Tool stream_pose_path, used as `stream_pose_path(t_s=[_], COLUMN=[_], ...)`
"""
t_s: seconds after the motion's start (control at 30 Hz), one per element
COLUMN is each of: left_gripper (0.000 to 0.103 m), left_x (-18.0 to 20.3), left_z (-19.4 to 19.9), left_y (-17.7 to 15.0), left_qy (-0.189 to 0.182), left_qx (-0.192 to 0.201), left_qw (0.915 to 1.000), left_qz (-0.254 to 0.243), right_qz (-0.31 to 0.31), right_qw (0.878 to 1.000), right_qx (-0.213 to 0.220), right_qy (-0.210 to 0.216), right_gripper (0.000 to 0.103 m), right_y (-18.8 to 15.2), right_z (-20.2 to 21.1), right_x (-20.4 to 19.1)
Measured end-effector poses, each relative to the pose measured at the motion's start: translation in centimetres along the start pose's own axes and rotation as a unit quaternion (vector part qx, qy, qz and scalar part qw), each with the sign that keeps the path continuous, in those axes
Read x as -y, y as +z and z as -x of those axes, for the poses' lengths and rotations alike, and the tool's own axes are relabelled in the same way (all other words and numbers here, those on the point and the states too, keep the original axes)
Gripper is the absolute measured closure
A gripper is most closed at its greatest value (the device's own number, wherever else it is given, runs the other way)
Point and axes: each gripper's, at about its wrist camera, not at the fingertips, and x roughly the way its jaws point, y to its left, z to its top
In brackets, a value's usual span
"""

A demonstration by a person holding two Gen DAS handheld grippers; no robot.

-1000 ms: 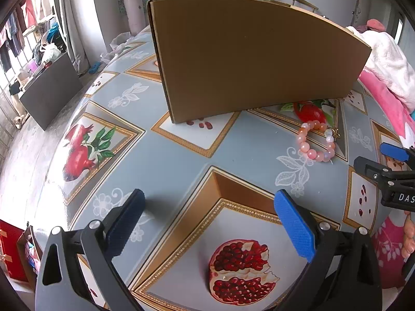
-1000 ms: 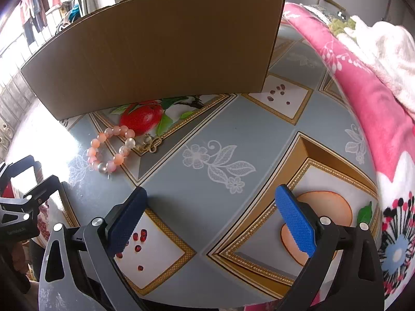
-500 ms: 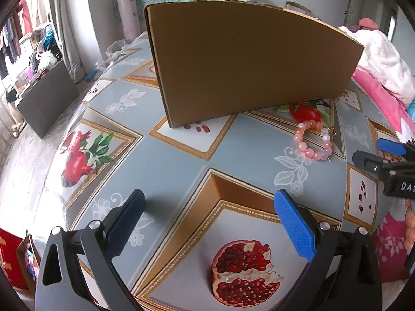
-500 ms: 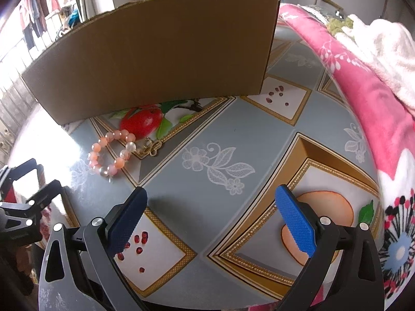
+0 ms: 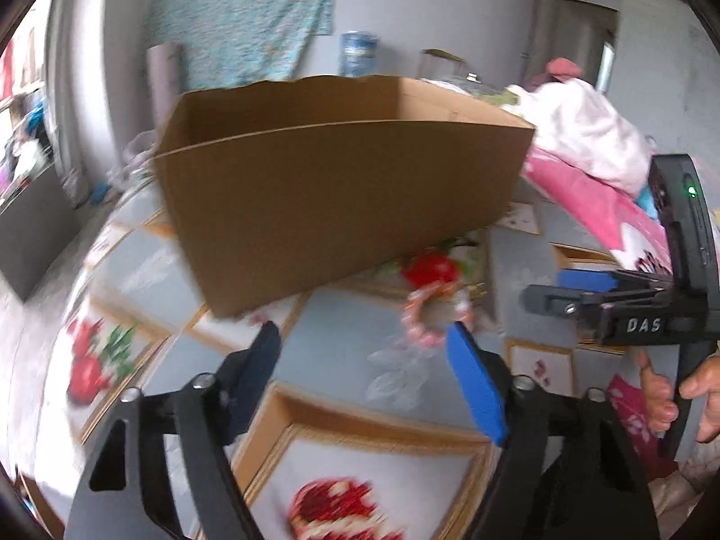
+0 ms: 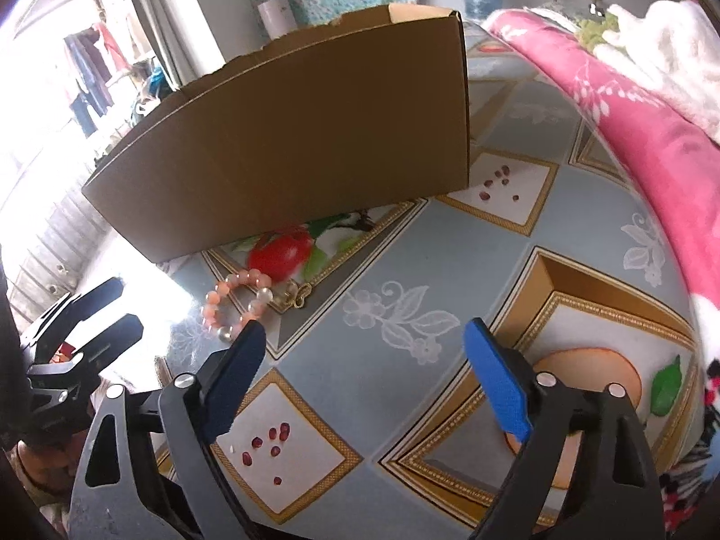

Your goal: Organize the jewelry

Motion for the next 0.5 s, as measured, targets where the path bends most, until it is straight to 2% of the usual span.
stream_pose_path(t_s=[0.1,0.23,0.3,0.4,0.5], left_gripper=[0.048,0.063,0.065,0.074,0.088], left_x=[1.3,2.1,2.8,3.1,2.8], left_z=[-1.8,-5.1,-5.6,-5.8,-5.5], left_y=[1.1,1.2,1.4,1.3,1.0], left_qy=[-0.010,-0.012,0.001,0.005,0.012], left_qx=[-0.013,-0.060,-0.053,-0.052,-0.050], left_qw=[0.9997,0.9975,0.9970,0.9961,0.9960], left_qz=[-0.020,-0.036,-0.057,-0.071,-0.073], right_qz=[0.000,0.000,0.006,0.011,0.016], right_qw=[1.000,1.000,1.000,1.000,1.000], right_qx=[0.003,0.006,0.011,0.017,0.022], right_qy=[0.002,0.007,0.004,0.010,0.012], right_gripper=[0.024,0.027,0.030,0.034,0.039], right_y=[-0.1,-0.5,-0.6,-0.4,-0.3], right_z=[0.0,0.3,0.5,0.6,0.7], right_x=[0.4,0.8,0.9,1.0,0.7])
